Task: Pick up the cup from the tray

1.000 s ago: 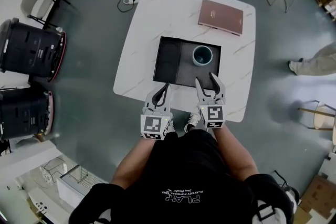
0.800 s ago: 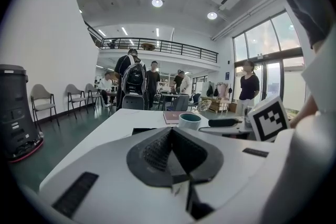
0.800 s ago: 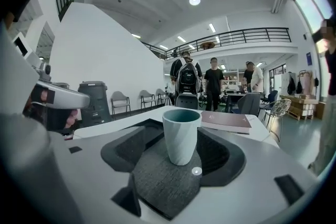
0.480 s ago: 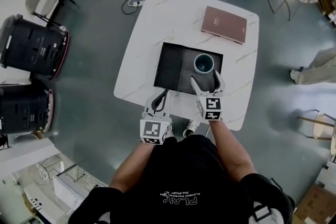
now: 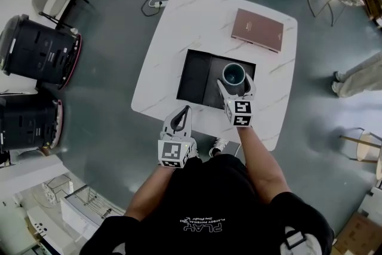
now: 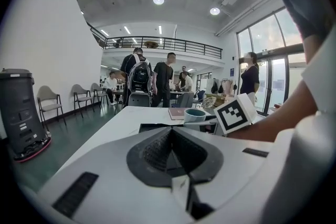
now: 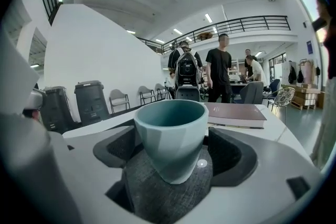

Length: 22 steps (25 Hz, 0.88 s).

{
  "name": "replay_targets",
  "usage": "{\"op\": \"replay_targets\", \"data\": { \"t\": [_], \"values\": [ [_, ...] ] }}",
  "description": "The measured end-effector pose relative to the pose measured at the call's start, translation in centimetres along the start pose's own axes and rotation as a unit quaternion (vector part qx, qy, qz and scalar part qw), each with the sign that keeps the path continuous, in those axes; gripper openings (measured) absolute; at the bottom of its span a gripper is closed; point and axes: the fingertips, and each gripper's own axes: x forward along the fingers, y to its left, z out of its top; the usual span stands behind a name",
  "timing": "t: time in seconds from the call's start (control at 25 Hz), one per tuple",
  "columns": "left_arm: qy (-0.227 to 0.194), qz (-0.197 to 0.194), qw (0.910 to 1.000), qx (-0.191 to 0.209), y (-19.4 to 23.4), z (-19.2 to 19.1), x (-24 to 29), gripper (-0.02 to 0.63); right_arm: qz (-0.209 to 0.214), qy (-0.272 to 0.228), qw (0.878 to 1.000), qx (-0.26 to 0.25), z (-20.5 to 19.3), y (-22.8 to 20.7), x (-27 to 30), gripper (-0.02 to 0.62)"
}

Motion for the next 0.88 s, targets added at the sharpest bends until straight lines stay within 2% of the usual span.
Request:
{"op": "replay_targets", "data": {
  "t": [0.28, 0.6, 0.88],
  "values": [
    [-0.004, -0.008, 0.9998, 0.020, -0.8, 0.4, -0.3, 0.006, -0.001, -0.002, 1.000, -0.011, 0.5, -0.1, 0.7, 0.410],
    [-0.005, -0.007, 0.9998, 0.017, -0.3, 0.6, -0.2, 0.006, 0.018, -0.006, 1.000, -0.019, 0.9, 0.2, 0.6, 0.391],
    [-0.010, -0.011, 0.9998, 0.014, -0.1, 0.6, -0.6, 0.006, 0.019, -0.027, 0.999, -0.026, 3.1, 1.3, -2.2, 0.391]
  ]
}}
